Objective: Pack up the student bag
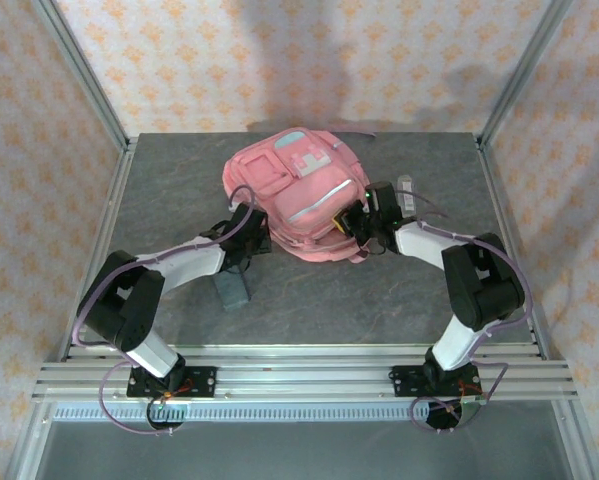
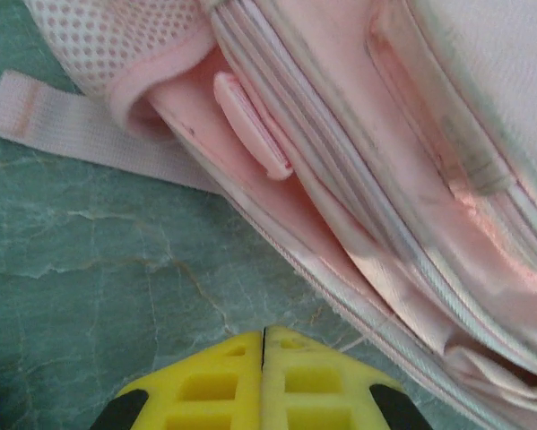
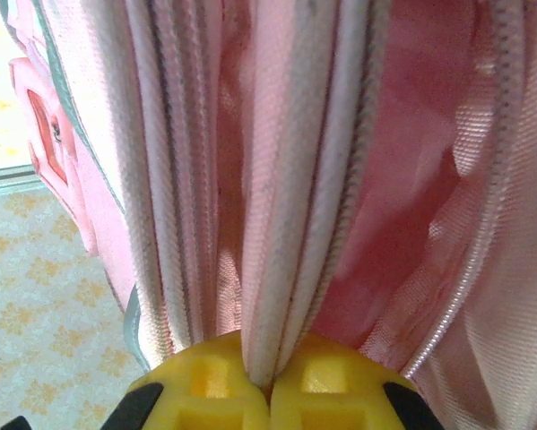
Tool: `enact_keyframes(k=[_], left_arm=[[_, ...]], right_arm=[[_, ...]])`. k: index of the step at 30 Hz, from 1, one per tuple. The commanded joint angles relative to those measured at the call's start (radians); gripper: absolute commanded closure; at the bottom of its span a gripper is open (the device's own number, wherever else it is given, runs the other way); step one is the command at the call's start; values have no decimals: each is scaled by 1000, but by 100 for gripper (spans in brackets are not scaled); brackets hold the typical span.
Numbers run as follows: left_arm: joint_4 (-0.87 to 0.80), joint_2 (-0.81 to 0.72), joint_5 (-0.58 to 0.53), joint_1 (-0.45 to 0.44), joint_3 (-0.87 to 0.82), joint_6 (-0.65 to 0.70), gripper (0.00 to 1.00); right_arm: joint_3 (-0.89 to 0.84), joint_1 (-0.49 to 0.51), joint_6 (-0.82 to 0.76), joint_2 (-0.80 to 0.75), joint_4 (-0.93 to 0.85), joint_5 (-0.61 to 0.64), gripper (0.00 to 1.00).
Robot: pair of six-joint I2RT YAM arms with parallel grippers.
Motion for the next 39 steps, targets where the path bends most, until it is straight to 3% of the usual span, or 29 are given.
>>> enact_keyframes(k=[1,7,13,24,31,34,39], left_arm=[[-14,-12,7,-15,-15,10,100],[-13,-27,23,-66,27,10,100],[-7,-61,31,-120,100,13,70],[77,-49,158,-150,114,26,45],[55,57,117,-221,183,32,42],[7,104,40,-248,230,37,42],[-7,167,-50,-262,267,18,54]], right_arm=[[17,-3,-6,-23,20,35,100],[18,-1,-6,-43,67,-15,100],[37,-3,49,-93,175,-109,100],[100,-1,81,-114,190,-135,100],[103,6,86,-98,189,-138,100],[107,10,86,-93,189,-143,100],[111,20,82,-91,191,-146,100]])
